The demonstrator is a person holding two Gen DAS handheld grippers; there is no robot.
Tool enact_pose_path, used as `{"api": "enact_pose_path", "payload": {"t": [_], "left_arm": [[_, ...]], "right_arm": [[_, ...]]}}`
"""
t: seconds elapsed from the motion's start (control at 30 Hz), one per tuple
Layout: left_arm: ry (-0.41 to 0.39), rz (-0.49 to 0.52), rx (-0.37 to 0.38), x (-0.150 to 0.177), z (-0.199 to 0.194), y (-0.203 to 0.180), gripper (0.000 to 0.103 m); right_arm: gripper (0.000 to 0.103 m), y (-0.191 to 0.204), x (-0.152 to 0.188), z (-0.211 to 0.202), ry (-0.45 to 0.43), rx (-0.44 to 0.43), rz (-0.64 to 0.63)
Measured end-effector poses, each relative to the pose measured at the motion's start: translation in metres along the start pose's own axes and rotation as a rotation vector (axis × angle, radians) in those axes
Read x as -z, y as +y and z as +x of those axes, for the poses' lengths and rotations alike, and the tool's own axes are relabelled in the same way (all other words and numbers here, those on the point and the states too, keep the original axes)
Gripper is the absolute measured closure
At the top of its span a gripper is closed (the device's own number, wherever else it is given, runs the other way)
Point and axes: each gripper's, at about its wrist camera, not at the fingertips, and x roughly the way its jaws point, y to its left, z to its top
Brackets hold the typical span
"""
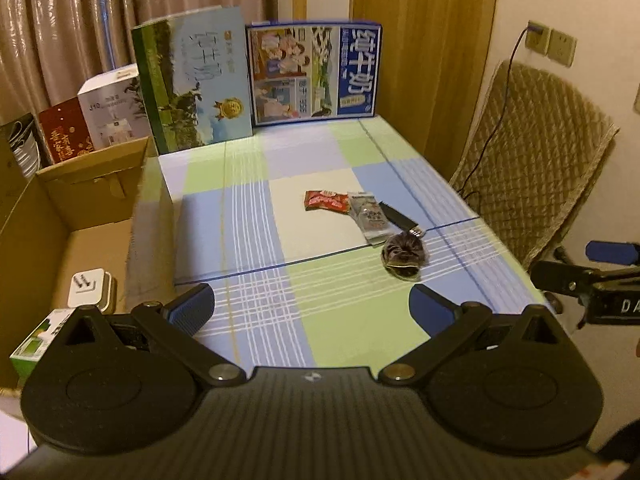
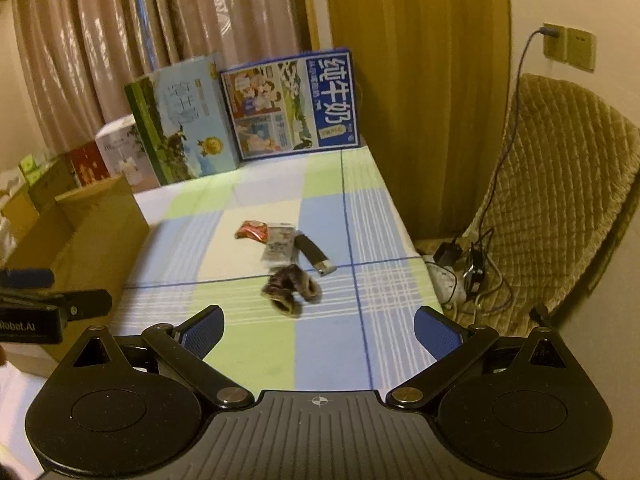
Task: Organize objects
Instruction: 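Move both tools back from the cardboard box to the table items, then grasp clear snack packet with left tool while right tool grasps brown hair tie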
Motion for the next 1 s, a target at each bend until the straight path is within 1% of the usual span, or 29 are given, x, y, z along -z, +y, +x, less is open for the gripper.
{"api": "enact_pose_path", "payload": {"t": [0.13, 0.27, 0.5, 0.67, 0.7, 0.77, 0.9, 0.93, 1.0], "left_arm": [[0.024, -0.002, -0.012, -0.006, 0.032, -0.004, 0.001], [0.044, 0.001, -0.015, -0.009, 0.062, -0.004, 0.001], [0.055, -0.026, -0.01, -0.011, 0.102, 0.002, 0.001], [0.05, -0.029, -0.008, -0.011, 0.118, 0.003, 0.001], [0.052, -0.031, -0.006, -0.011, 0.121, 0.004, 0.001], [0.057, -0.036, -0.004, -0.01, 0.126, 0.005, 0.001], [0.064, -0.042, 0.001, -0.009, 0.134, 0.006, 0.001], [0.065, -0.042, 0.0, -0.009, 0.136, 0.007, 0.001], [0.066, -0.048, 0.004, -0.009, 0.138, 0.007, 0.001]], "right_arm": [[0.005, -0.004, 0.009, 0.038, 0.021, -0.007, -0.068], [0.006, -0.005, 0.014, 0.073, 0.047, -0.037, -0.093], [0.012, 0.004, 0.007, 0.121, 0.053, -0.102, -0.191], [0.022, 0.008, 0.005, 0.156, 0.071, -0.128, -0.226], [0.023, 0.01, 0.005, 0.161, 0.075, -0.131, -0.236], [0.03, 0.012, 0.006, 0.171, 0.088, -0.134, -0.248], [0.036, 0.016, 0.007, 0.186, 0.098, -0.144, -0.271], [0.041, 0.017, 0.007, 0.189, 0.104, -0.148, -0.275], [0.055, 0.018, 0.009, 0.192, 0.116, -0.135, -0.291]]}}
